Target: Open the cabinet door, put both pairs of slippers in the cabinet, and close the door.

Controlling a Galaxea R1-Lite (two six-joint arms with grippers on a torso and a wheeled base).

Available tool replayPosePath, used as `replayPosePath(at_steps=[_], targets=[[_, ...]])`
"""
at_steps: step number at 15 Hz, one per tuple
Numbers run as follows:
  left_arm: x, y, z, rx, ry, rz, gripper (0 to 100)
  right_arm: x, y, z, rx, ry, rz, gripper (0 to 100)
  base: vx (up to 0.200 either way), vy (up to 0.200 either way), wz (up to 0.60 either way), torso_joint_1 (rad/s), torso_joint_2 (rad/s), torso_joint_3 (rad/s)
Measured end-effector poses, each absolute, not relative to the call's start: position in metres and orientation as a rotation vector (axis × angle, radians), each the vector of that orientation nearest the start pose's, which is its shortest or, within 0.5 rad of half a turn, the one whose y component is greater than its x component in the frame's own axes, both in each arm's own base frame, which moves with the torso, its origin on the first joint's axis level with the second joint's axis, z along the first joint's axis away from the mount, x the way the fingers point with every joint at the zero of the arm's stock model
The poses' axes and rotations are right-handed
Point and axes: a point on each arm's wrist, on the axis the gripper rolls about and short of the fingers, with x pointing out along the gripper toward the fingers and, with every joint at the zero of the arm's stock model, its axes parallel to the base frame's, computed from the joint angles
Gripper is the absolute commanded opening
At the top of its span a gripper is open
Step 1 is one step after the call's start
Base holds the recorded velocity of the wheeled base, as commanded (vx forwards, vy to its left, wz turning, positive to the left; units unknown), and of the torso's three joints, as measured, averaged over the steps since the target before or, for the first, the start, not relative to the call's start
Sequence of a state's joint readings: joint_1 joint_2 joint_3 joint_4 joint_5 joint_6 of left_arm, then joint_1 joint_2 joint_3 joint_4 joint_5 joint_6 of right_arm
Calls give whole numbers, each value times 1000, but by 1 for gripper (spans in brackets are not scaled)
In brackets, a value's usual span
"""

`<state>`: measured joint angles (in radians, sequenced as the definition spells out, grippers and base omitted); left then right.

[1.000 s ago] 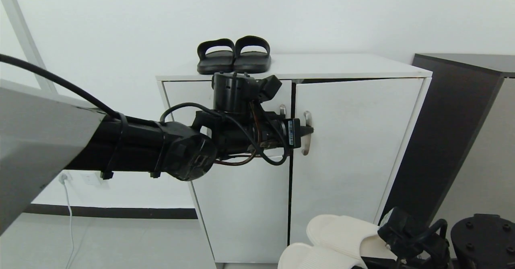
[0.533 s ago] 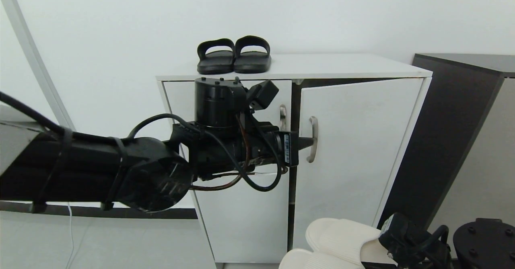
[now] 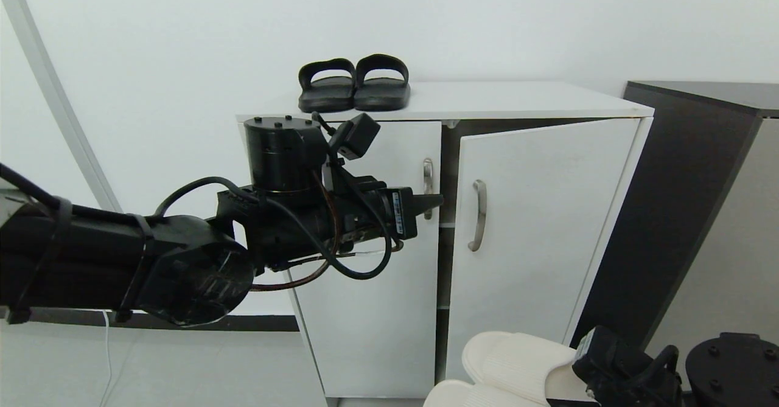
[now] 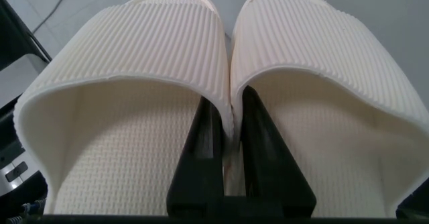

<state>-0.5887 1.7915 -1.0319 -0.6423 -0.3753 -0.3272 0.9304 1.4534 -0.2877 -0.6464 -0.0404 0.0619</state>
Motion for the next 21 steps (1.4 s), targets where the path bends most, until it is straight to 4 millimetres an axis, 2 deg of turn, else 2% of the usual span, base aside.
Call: replayPosePath(at_steps=[2, 6, 10, 15, 18, 21], targets=[[294, -199, 218, -317, 250, -918, 0, 114, 154, 116, -198, 503, 859, 0, 0, 0, 0, 0, 0, 0], [319, -214, 214, -342, 236, -903, 0, 113, 155, 114, -205, 509, 865, 0, 0, 0, 0, 0, 0, 0], [325, -228, 211, -350, 243, -925, 0, 112, 157, 111, -214, 521, 873, 0, 0, 0, 0, 0, 0, 0], [330, -239, 202, -348, 257, -934, 0, 110, 160, 108, -228, 536, 884, 0, -200, 0, 0, 3, 0, 1], [318, -250, 198, -341, 273, -973, 0, 109, 161, 107, -230, 540, 891, 0, -200, 0, 0, 2, 1, 6], [275, -278, 205, -341, 233, -1112, 0, 108, 161, 106, -236, 544, 900, 0, -200, 0, 0, 1, 5, 2]])
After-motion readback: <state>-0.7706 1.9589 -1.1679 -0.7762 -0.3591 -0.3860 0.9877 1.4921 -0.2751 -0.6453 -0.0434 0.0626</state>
